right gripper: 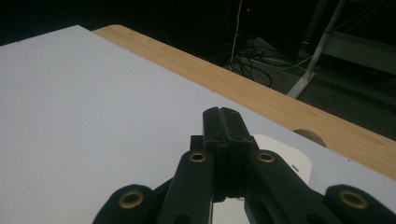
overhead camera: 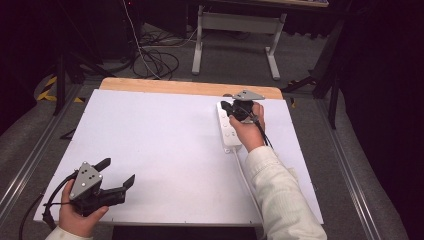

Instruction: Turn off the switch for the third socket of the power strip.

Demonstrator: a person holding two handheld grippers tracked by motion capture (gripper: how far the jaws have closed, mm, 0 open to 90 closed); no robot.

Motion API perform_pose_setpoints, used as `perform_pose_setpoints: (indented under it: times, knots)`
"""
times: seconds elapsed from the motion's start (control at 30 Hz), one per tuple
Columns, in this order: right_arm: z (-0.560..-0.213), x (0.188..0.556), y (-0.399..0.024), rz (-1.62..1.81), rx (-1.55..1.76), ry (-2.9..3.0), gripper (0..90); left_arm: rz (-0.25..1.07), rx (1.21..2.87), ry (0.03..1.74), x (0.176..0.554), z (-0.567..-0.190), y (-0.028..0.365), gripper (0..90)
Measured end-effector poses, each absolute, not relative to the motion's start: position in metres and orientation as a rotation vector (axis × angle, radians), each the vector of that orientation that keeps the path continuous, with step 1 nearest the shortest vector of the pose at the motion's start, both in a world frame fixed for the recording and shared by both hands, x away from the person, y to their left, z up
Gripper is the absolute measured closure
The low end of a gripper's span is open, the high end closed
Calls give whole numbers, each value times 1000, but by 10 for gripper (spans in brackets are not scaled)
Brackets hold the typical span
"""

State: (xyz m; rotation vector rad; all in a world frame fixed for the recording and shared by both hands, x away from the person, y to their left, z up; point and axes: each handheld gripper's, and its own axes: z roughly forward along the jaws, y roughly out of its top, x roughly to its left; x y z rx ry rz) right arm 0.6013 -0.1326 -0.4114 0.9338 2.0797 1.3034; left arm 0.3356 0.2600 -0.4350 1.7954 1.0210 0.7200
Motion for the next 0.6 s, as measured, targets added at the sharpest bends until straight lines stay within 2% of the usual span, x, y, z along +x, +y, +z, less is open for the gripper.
perform_pose_setpoints:
  times: [0.37,0.5,0.6]
  knots:
    - [-407,598,-136,1324,949,2071,900,720,1795,1020,336,-435,261,120]
    - [-403,595,-138,1343,962,2048,803,723,1794,1019,336,-435,261,120]
    - [-399,591,-141,1370,960,2017,692,723,1790,1019,335,-434,261,120]
